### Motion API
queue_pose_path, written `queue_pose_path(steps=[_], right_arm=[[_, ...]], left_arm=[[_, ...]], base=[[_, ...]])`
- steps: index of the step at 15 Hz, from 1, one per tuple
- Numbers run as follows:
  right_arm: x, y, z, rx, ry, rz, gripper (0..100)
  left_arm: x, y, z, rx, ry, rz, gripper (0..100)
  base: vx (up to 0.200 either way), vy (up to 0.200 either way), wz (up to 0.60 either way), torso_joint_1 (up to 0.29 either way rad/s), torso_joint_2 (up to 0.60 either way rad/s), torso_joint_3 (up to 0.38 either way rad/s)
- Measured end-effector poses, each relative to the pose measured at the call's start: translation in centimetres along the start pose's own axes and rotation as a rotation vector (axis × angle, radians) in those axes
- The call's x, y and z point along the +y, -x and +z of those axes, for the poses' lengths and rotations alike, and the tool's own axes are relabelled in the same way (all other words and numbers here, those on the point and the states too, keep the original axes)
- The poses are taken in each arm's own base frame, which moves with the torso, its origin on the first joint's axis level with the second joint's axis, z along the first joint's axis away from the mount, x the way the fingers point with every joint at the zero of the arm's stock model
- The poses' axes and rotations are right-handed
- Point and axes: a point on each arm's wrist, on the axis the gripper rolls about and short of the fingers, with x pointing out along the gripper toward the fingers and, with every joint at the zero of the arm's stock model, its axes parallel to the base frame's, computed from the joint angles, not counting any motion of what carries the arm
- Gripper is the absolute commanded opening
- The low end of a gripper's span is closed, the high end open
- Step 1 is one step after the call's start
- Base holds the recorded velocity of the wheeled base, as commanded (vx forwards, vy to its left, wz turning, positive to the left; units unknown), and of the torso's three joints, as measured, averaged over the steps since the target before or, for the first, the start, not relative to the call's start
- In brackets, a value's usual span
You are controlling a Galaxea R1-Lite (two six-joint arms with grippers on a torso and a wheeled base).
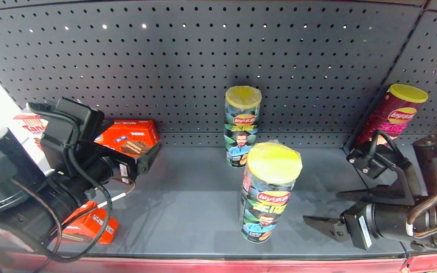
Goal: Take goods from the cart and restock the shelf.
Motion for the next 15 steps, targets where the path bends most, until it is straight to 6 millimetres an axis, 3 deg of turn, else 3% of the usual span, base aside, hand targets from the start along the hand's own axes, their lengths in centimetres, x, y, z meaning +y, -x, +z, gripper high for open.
queue_pose_path(steps=[9,15], right_arm=[[0.5,-3.1,2.4,0.006,0.007,0.004,100],[1.0,-4.3,2.6,0.025,0.045,0.015,100]], left_arm=[[0.0,-0.2,0.2,-0.009,0.002,0.002,100],[0.1,-0.2,0.2,-0.009,0.003,0.003,100]], base=[[0.000,0.000,0.00,0.000,0.00,0.000],[0.000,0.000,0.00,0.000,0.00,0.000]])
